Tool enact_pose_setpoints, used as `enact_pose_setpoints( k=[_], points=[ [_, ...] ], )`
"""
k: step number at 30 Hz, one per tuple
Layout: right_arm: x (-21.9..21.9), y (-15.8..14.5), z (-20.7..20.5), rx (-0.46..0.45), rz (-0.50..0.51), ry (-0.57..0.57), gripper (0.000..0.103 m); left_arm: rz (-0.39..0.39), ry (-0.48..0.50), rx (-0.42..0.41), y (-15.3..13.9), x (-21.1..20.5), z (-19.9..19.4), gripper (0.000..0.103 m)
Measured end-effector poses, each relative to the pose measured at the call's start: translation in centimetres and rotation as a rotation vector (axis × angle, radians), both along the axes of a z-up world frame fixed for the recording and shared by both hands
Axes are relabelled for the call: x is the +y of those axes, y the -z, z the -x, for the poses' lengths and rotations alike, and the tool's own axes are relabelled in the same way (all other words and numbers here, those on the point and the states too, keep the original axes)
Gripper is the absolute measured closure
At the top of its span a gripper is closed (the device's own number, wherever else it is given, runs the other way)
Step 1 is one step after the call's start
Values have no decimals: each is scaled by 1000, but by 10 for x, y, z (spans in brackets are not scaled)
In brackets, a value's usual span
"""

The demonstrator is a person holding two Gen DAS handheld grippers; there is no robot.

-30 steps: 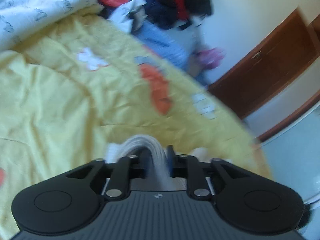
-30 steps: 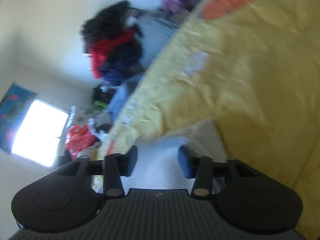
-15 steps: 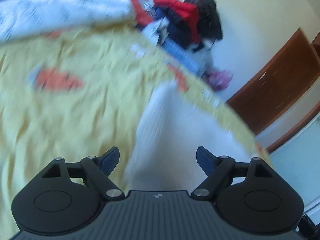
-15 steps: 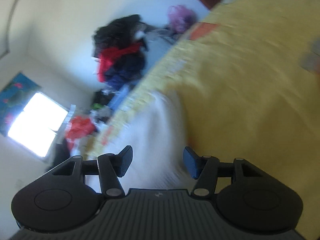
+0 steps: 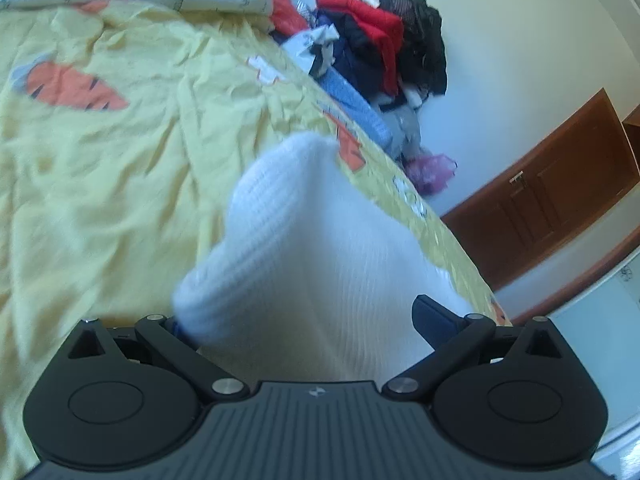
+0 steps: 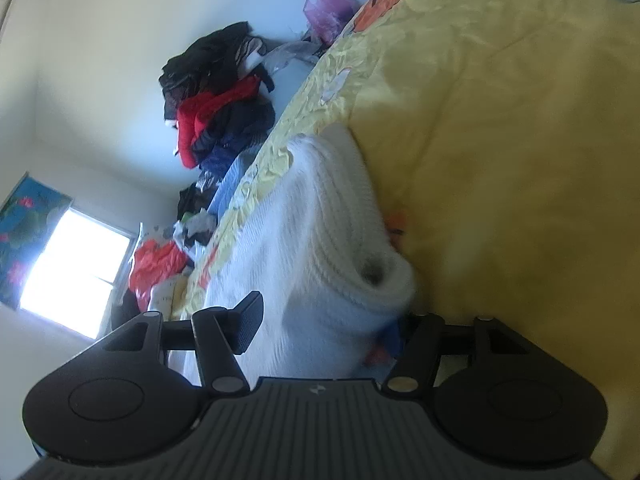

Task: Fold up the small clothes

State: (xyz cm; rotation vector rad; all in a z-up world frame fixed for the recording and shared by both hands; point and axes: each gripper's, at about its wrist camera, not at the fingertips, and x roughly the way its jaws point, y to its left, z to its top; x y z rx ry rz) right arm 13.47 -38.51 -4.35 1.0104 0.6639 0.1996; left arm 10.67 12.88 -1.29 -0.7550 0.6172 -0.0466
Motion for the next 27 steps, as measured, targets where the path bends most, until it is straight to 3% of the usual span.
enact_pose_setpoints(
  k=[3, 5, 6, 7, 9, 12, 17, 21, 23, 27],
  points=[
    [13, -1, -15, -7, 45, 9, 40, -41, -34, -9, 0, -6, -11, 0],
    [19, -2, -20, -3, 82, 19, 48, -81, -47, -3, -2, -11, -15, 2],
    [22, -2, -21, -1, 102, 27, 54, -104, -55, 3, -3, -13, -15, 11],
    [23, -1, -22, 3, 124, 21, 69, -143, -68, 18, -4, -14, -16, 30],
    [24, 2, -21, -2, 122, 18, 72, -197, -87, 62, -4, -11, -19, 63],
    [25, -4, -20, -9, 121, 19, 75, -109, -48, 66, -5, 6, -20, 76],
    [26, -34, -4, -84, 89, 0, 77, -154, 9, -21, -38, 7, -2, 79],
    [23, -56, 33, -117, 93, -72, 77, -136, 70, -39, -57, 18, 43, 79],
    [17, -60, 62, -102, 105, -115, 77, -139, 102, -19, -57, 27, 72, 79],
    [10, -45, 119, -21, 106, -156, 77, -102, 136, 67, -28, 46, 130, 78]
  ],
)
